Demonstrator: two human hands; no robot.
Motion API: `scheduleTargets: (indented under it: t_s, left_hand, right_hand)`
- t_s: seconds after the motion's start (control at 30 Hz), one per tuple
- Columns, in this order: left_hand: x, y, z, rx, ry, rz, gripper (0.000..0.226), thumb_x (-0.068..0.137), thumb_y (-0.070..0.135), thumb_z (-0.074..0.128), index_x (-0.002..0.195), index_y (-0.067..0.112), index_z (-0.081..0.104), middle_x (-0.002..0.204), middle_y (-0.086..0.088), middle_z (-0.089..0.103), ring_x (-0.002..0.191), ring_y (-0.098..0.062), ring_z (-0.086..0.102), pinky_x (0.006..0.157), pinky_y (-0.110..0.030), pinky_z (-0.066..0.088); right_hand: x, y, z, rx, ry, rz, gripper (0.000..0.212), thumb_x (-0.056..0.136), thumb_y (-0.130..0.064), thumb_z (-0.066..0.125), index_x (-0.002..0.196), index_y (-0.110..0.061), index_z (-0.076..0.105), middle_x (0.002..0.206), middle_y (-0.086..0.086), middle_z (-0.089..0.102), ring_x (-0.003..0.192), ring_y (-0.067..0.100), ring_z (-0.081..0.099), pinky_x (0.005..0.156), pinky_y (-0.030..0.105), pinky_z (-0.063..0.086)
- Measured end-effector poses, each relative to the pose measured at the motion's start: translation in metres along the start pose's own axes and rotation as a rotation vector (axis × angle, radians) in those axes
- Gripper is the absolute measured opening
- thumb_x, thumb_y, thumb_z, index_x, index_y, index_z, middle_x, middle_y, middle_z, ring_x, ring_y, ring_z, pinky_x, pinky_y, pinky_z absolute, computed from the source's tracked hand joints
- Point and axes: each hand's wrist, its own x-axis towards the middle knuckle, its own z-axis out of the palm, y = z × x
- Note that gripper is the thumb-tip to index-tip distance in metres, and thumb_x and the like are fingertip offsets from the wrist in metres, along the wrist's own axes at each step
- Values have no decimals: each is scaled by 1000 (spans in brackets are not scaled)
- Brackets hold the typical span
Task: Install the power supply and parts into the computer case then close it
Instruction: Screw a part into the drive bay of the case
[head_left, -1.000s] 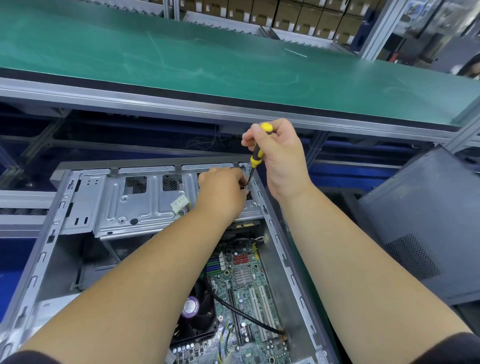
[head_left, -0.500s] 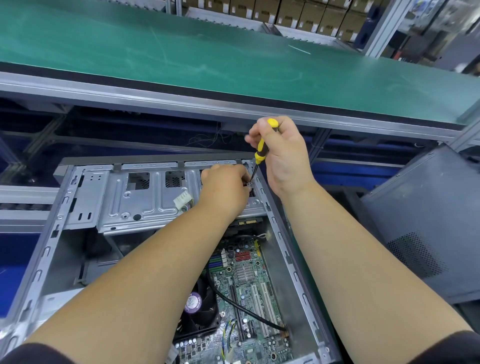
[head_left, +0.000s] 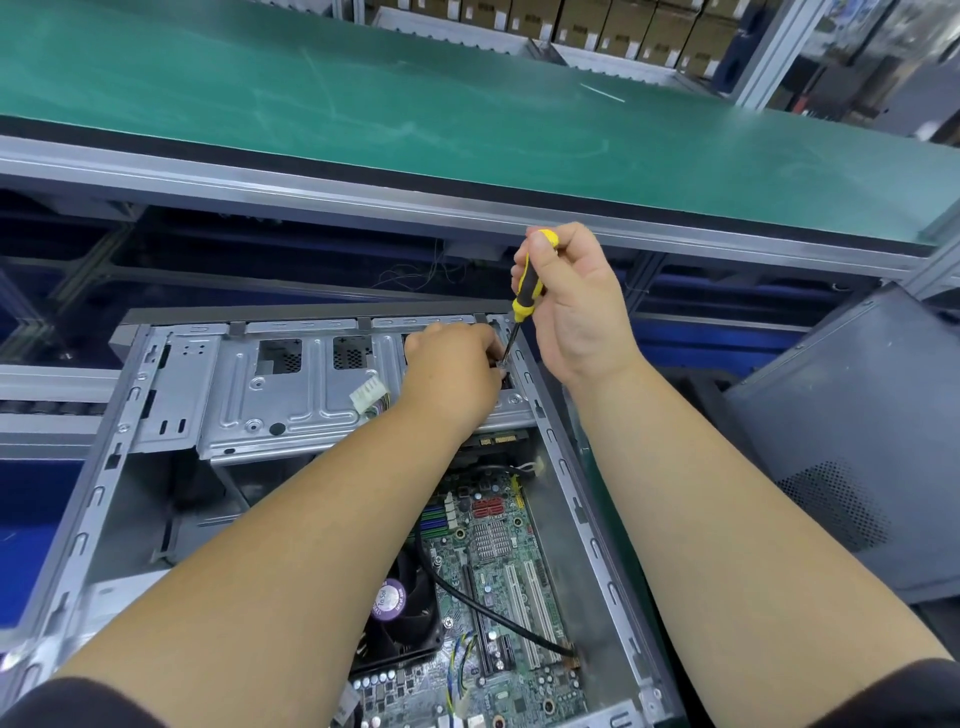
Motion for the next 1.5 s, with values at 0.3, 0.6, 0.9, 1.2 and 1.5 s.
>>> scheduleTargets:
  t_s: [0.3,0.6,0.9,1.2,1.5]
  left_hand:
    - [1,0,1,24,-2,-3,14,89,36,64,103,34,67,100,7,68,109,-22,51,88,-34,32]
    - [0,0,-1,3,-5,6,15,90,35,63,104,34,66,101,8,69,110,-22,51,92,-35,33]
    - [-12,7,-30,-310,-95,-71,32,83,11,57,103,33,68,104,13,68,98,-14,61,83,-26,48]
    - [-45,48,-75,-524,-104,-110,24,89,16,57,96,34,71,99,18,68,90,-3,62,65,-19,47]
    - [-101,116,-49,-511,-166,-10,26,88,11,60,91,35,70,92,18,68,86,0,62,66,-6,44]
  right_hand:
    - [-2,-11,-1,-325,93,-51,19,90,-18,68,79,-18,52,83,8,62,81,22,64,81,46,56]
    - [-12,-22,8,-641,160,-97,23,90,-33,68,84,-15,54,77,1,65,75,26,64,71,51,57]
    - [-44,-64,-16,-1096,343,-230,32,96,-48,52,81,-20,52,73,-5,59,70,16,55,59,34,43]
    - [-94,-87,-70,-65,502,512,14,96,-22,59,94,-10,68,78,5,70,63,11,59,59,20,44]
    - [-150,-83,-116,-390,148,361,20,85,-4,64,84,-23,69,100,10,74,83,13,65,69,24,44]
